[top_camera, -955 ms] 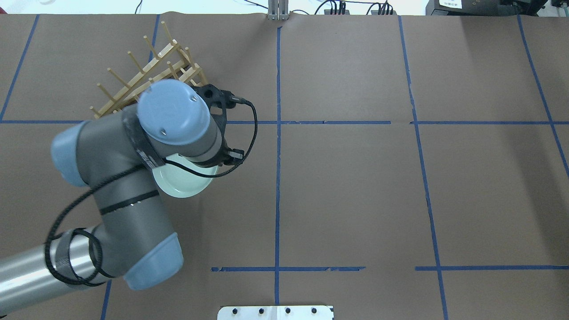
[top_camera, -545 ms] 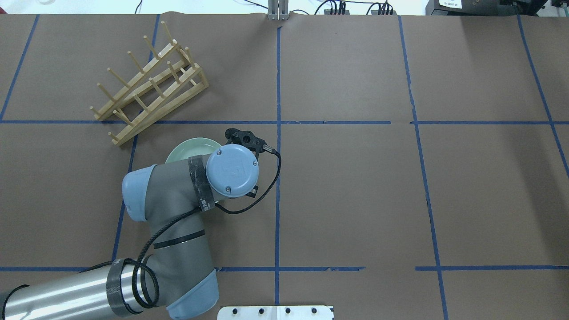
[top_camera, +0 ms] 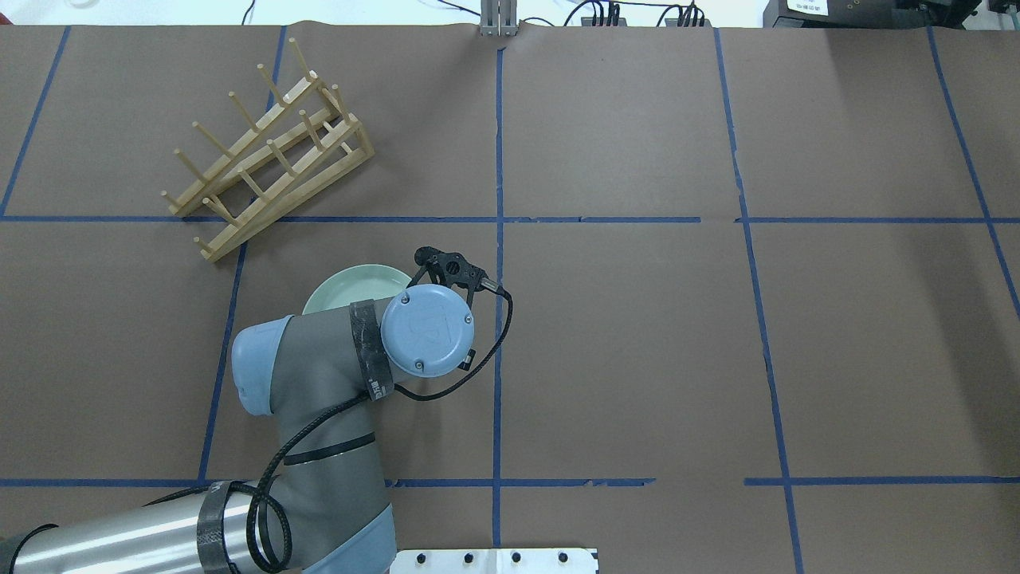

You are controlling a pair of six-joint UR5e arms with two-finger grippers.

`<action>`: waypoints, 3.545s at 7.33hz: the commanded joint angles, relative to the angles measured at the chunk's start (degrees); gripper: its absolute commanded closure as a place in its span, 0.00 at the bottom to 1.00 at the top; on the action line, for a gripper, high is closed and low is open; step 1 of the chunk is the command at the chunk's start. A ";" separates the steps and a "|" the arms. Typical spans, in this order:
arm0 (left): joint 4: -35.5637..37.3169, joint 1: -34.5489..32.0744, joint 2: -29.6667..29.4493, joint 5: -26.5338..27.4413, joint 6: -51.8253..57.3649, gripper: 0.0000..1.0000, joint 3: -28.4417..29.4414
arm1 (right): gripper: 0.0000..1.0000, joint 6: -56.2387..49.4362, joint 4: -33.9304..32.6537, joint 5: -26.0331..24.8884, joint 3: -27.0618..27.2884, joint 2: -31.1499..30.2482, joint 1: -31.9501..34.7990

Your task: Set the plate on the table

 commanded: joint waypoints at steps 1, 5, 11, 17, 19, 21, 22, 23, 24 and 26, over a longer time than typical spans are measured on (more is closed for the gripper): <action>-2.41 -0.48 0.72 -1.27 -0.37 0.00 -7.49 | 0.00 -0.06 0.00 0.00 0.00 0.00 0.06; -2.50 -35.03 7.02 -32.20 6.69 0.00 -15.45 | 0.00 -0.06 0.00 0.00 0.00 0.00 0.06; -2.94 -68.90 30.40 -49.07 63.86 0.00 3.28 | 0.00 -0.06 0.00 0.00 0.00 0.00 -0.03; -4.08 -78.27 37.63 -48.84 72.33 0.00 11.08 | 0.00 -0.06 0.00 0.00 0.00 0.00 -0.03; -5.30 -75.40 37.46 -48.41 64.42 0.00 9.50 | 0.00 -0.06 -0.09 0.00 0.00 0.00 -0.02; -5.40 -72.75 37.64 -48.32 64.32 0.00 9.49 | 0.00 0.03 0.00 0.00 0.00 0.00 -0.02; -5.40 -72.56 37.64 -48.40 64.32 0.00 9.66 | 0.00 -0.06 0.00 0.00 0.00 0.00 -0.03; -5.40 -72.47 37.55 -48.32 64.32 0.00 9.49 | 0.00 -0.06 0.00 0.00 0.00 0.00 -0.03; -5.31 -72.56 37.64 -48.40 64.49 0.00 9.32 | 0.00 0.02 0.00 0.00 0.00 0.00 -0.03; -5.31 -72.56 37.64 -48.40 64.49 0.00 9.31 | 0.00 0.03 0.00 0.00 0.00 0.00 -0.03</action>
